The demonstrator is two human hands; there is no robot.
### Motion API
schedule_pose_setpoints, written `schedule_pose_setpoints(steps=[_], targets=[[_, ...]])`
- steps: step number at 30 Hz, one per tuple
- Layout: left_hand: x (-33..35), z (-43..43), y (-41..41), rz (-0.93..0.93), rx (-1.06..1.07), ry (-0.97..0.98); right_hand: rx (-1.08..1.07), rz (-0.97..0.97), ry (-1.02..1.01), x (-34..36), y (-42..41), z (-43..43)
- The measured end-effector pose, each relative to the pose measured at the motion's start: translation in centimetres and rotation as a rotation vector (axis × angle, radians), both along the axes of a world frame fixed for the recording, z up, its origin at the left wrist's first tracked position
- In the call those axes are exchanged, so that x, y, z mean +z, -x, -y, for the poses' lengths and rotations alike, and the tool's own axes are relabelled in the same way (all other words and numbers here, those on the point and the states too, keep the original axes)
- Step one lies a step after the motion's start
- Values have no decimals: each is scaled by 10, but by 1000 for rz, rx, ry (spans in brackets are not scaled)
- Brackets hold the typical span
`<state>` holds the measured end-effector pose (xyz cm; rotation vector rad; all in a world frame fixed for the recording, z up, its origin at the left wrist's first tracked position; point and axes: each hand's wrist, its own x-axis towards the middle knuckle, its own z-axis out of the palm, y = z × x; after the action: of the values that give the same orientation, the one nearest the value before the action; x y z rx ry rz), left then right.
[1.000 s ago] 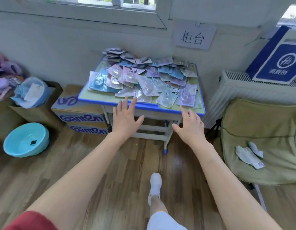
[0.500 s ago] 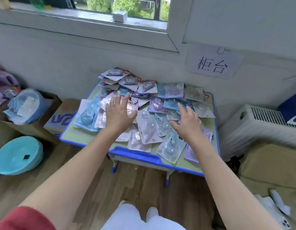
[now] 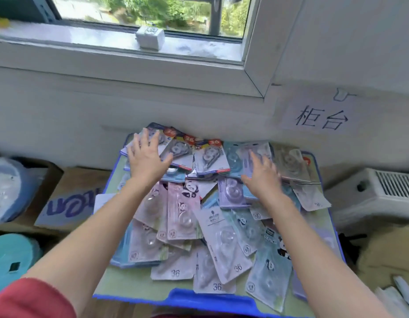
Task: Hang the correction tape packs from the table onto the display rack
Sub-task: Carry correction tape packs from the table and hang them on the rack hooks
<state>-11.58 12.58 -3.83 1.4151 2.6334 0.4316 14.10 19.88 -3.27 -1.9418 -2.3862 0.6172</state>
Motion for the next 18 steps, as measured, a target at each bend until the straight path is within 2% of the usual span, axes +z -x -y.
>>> schedule_pose_setpoints(steps=[4,9,13,18], targets=[[-5,-32,32,-14,-11,80,-66,-2,1,-12,18,-26],[-14,-49,54,-5,-31,211,-107,100,-22,-25,24,-44],[-19,-54,62,70,-49,251,-136,182,28,-32,25,-50],[-22,-54,62,23,-50,274,-173,232,68,-32,23,-53]])
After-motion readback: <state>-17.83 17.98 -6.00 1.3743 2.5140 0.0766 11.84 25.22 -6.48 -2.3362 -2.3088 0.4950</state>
